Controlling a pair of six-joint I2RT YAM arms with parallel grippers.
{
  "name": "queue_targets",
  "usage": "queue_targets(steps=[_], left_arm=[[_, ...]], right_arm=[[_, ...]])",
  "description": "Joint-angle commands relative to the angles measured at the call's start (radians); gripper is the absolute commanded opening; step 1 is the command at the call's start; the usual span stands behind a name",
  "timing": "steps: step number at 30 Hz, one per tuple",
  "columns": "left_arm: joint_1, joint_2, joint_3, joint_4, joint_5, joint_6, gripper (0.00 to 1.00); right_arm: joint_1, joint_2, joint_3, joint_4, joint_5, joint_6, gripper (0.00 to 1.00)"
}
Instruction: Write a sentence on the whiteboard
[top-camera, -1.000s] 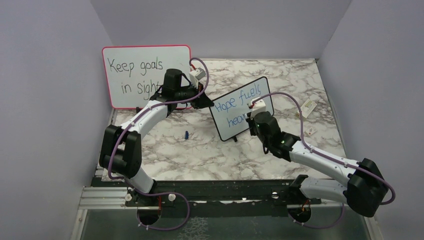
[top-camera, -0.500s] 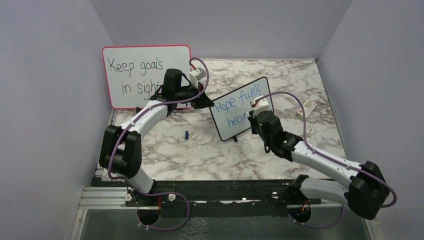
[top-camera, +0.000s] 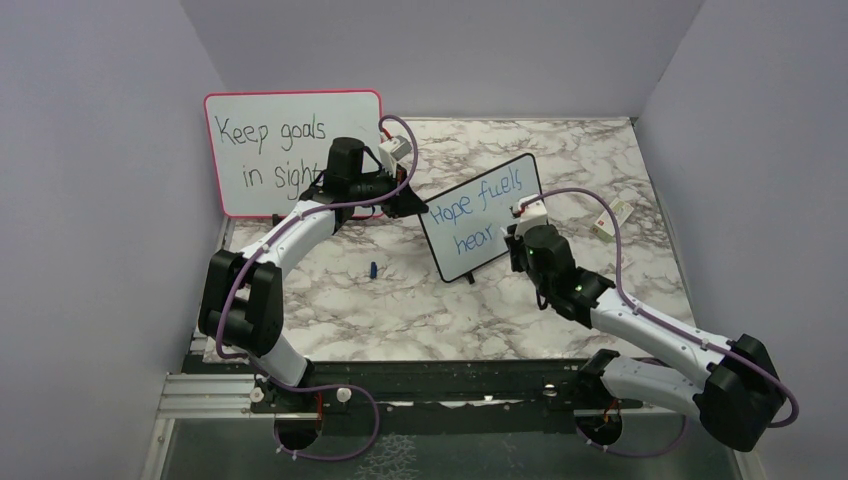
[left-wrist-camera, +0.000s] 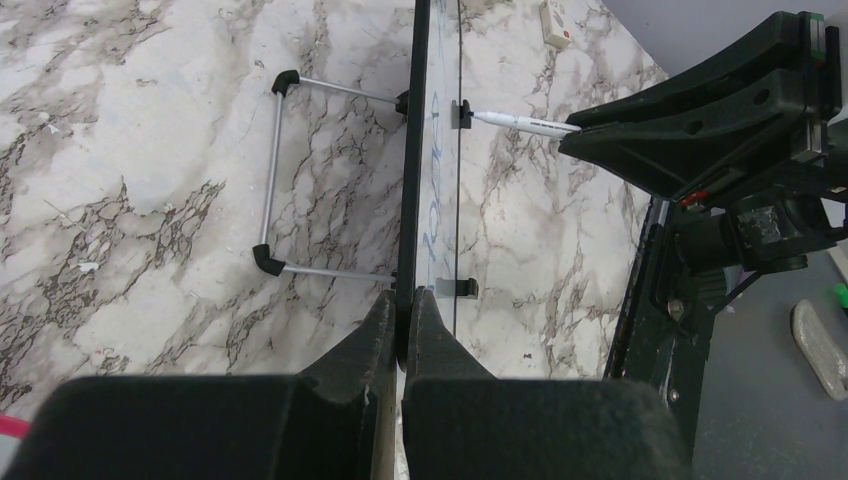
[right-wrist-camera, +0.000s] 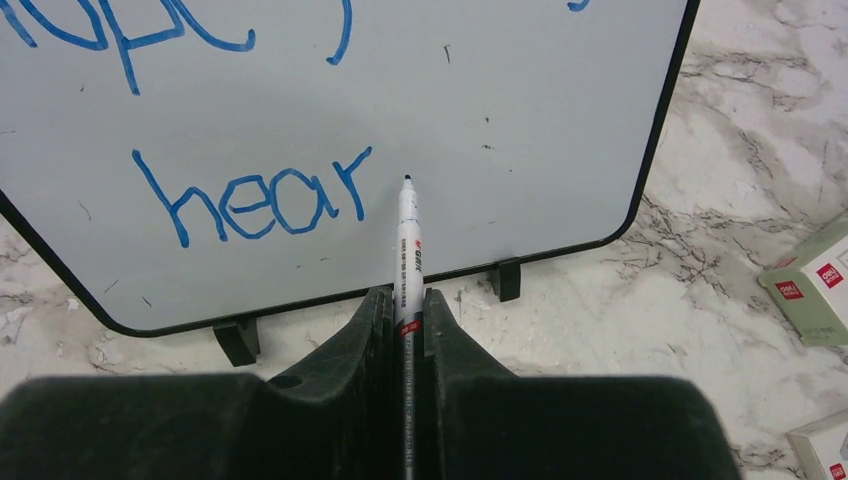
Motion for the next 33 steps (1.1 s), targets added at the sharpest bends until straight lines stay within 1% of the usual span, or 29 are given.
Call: queue_targets(steps=[1, 18, 33], left_arm=[[-0.019, 0.038, -0.008, -0.092, -0.042, 0.047, 0.00], [-0.020, 0.043, -0.006, -0.092, -0.039, 0.047, 0.00], [-0.020, 0.042, -0.007, -0.095, -0.038, 0.048, 0.00]], right_arm=[[-0.008, -0.009, -0.013, 0.018, -0.045, 0.009, 0.01], [-0.016, 0.017, -0.017, 0.060, -0.092, 0.006, 0.01], [-0.041, 0.058, -0.015, 0.093, -0.083, -0.009, 0.01]])
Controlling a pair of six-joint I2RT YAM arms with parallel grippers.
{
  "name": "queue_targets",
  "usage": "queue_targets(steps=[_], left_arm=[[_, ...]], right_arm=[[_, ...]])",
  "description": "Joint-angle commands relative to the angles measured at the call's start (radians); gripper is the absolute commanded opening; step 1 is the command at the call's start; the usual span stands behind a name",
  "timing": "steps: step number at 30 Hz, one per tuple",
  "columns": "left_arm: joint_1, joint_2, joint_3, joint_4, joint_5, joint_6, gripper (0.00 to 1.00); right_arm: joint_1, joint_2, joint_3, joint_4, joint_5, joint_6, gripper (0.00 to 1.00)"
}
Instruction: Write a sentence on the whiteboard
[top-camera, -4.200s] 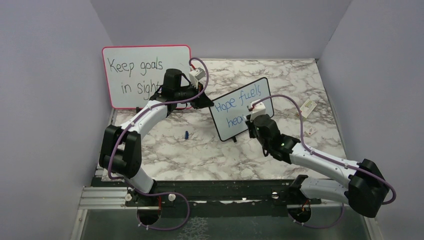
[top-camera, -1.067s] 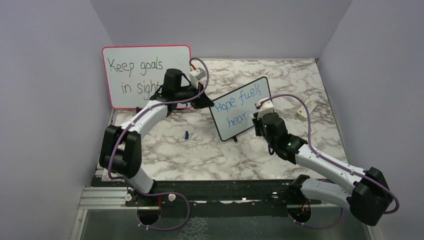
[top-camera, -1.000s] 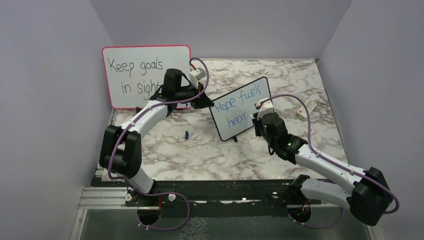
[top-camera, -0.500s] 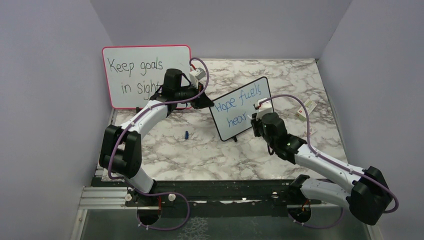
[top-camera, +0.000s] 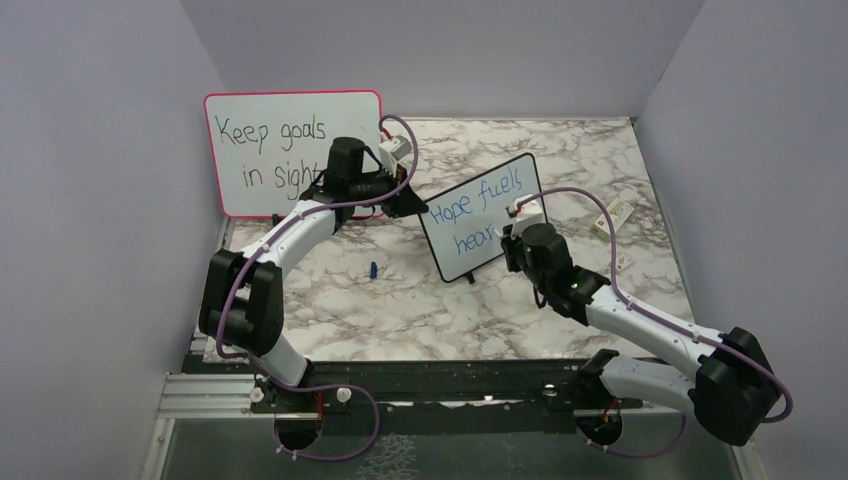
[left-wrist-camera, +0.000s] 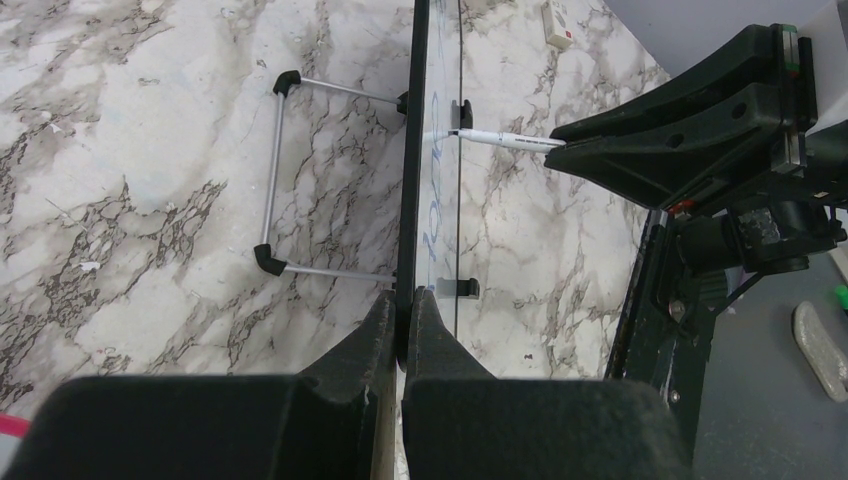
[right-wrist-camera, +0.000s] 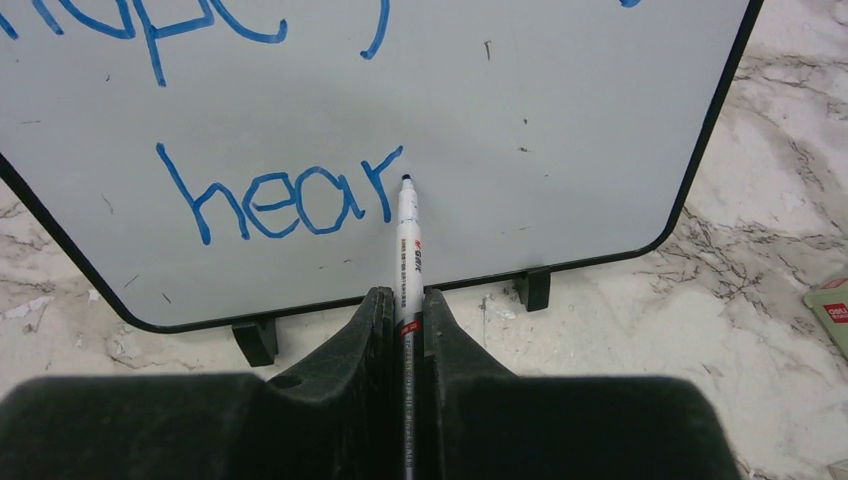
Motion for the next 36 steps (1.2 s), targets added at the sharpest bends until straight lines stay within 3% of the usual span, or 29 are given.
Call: queue_targets(steps=[1, 14, 22, 36], left_arm=[[-0.020, 0.039, -0.011, -0.091, -0.037, 0.049, 0.00], [-0.020, 0.042, -0.008, -0.095, -0.042, 0.051, 0.00], [-0.020, 0.042, -0.008, -0.095, -0.046, 0.052, 0.00], [-0.020, 0.045, -0.006, -0.097, -0.043, 0.053, 0.00]], right_arm=[[-0.020, 0.016, -0.006, 0.046, -0.004, -0.009, 0.01], [-0.063, -0.011, -0.012, 0.050, 0.007, -0.013, 0.01], [-0.063, -0.056, -0.004, 0.025, -0.079, -0.012, 0.01], [-0.064, -0.020, 0.021, 0.049, -0.063, -0.014, 0.01]])
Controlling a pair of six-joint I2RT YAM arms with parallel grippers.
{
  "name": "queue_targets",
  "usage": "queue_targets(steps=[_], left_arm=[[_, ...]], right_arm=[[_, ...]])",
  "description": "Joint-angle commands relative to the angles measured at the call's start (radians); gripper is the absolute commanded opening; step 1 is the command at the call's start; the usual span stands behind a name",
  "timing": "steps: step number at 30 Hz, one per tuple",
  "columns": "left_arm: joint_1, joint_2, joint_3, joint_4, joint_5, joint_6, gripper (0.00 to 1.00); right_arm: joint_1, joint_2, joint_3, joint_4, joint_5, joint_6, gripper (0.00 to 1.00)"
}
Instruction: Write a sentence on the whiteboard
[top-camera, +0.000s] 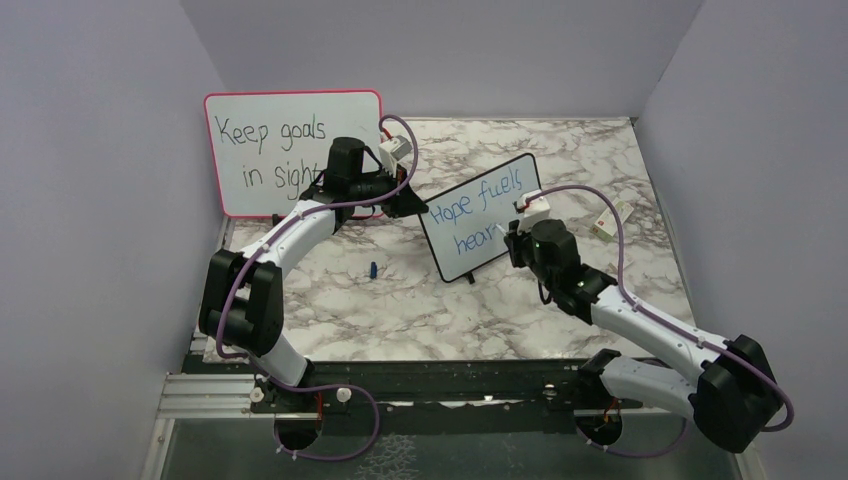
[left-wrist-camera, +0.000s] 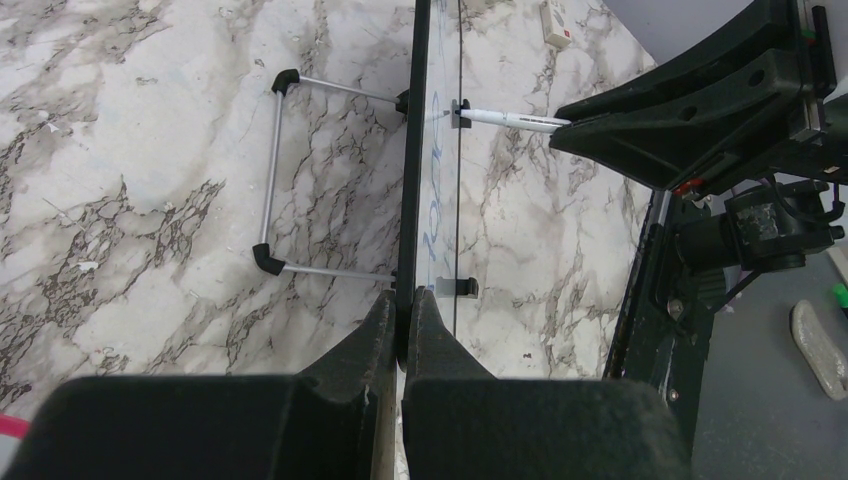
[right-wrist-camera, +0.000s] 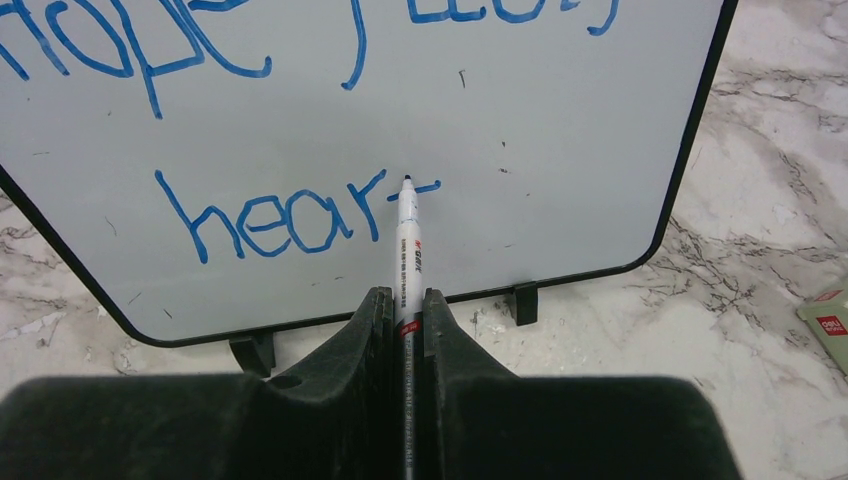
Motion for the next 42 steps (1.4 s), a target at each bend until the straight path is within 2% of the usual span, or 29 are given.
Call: queue_targets(steps=[1, 18, 42], left_arm=[[-0.019, 0.044, -0.006, -0.094, -0.042, 0.053, 0.00], [-0.019, 0.045, -0.006, -0.094, -0.039, 0.053, 0.00], [-0.019, 0.043, -0.006, -0.094, -0.041, 0.052, 0.00]], right_arm=[[-0.008, 0.016, 0.022, 0.040, 0.004, -0.007, 0.01], [-0.010, 0.035, 0.022, 0.063, 0.023, -0.003, 0.01], [-0.009, 0.044, -0.006, -0.103, -0.024, 0.081, 0.01]])
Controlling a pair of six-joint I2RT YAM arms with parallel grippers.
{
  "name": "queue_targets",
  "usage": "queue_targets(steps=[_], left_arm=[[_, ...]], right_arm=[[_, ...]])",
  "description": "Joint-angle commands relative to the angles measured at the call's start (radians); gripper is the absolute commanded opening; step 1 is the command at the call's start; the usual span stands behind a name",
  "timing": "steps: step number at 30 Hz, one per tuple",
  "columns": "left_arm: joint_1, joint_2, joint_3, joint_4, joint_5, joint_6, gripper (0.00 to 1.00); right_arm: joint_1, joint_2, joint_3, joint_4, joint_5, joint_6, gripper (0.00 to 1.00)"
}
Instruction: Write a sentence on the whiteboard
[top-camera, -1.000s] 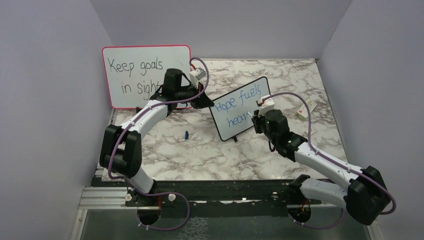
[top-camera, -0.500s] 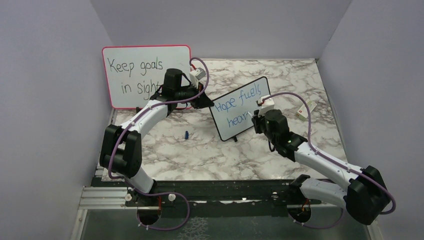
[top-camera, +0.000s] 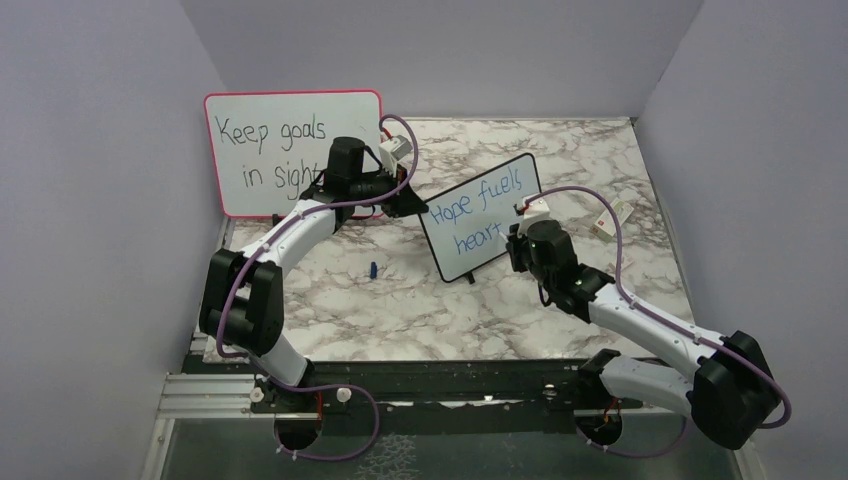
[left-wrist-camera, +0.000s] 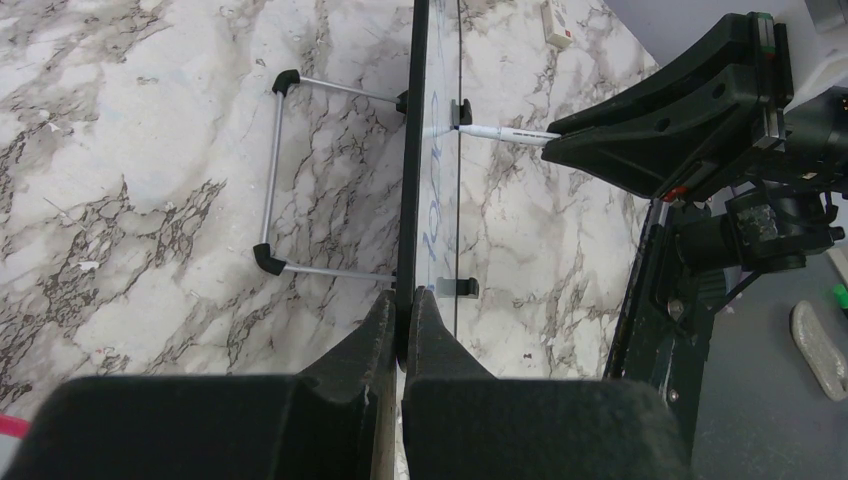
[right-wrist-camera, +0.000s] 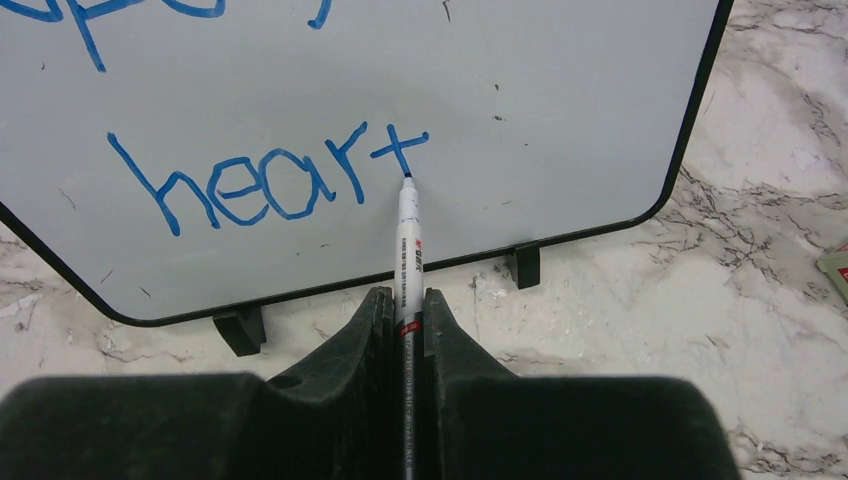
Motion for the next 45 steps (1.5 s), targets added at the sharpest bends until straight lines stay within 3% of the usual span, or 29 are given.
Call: queue_targets(steps=[1, 45], left_arm=[[-0.019, 0.040, -0.010, -0.091, -0.039, 0.051, 0.00], [-0.021, 0.042, -0.009, -0.091, -0.038, 0.050, 0.00]], right_arm=[[-0.005, 0.022, -0.005, -0.042, -0.024, 0.019, 0.01], [-0.023, 0.034, 0.039, 0.065, 0.057, -0.060, 0.01]])
